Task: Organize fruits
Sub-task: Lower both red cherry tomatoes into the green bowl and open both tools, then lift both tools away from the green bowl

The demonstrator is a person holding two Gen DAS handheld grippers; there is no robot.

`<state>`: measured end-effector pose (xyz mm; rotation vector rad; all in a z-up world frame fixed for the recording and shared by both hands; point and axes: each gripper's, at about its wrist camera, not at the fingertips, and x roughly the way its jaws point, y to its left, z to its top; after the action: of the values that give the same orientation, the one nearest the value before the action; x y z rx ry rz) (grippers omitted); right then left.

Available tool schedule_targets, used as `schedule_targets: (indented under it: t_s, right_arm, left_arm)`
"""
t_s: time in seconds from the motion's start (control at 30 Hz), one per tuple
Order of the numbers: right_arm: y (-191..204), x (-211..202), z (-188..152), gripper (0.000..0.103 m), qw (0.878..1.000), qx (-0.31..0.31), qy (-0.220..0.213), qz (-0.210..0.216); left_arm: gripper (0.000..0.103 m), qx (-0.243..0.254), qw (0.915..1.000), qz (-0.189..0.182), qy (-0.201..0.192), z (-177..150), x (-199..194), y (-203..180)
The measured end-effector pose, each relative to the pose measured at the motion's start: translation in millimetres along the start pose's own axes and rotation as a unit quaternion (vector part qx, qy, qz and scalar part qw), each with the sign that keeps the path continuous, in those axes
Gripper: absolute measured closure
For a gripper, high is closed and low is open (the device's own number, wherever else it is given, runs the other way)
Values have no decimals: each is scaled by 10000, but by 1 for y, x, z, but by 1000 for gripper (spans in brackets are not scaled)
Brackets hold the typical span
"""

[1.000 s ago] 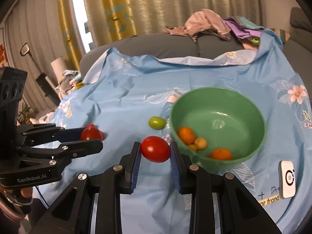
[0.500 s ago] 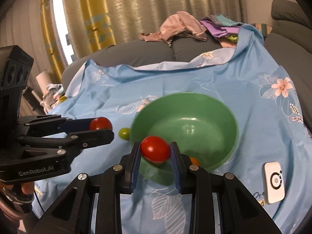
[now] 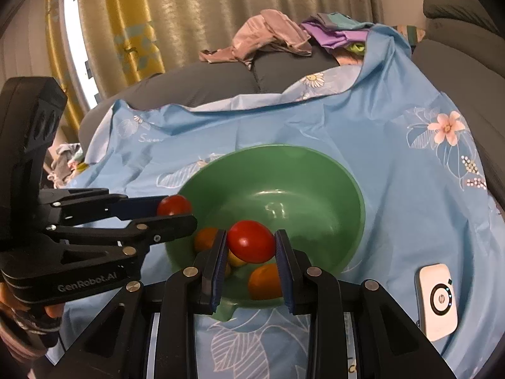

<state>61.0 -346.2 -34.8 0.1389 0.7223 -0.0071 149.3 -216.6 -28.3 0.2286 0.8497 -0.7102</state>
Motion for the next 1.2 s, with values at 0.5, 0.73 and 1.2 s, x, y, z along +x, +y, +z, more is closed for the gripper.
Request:
schedule_targets:
  t_s: [0.5, 0.73, 1.2]
  right_arm:
    - [-8, 21, -2, 71, 9994, 52, 303, -145]
    - [-8, 19, -3, 71, 9992, 70, 319, -239]
    - [2, -10, -6, 66, 9995, 152, 228, -175]
  left_arm:
    - [71, -17, 9996, 171, 221, -3, 23, 4]
    - [48, 63, 9994, 344, 64, -4, 16, 1]
    - [11, -90, 9942, 1053, -203, -27, -30, 5]
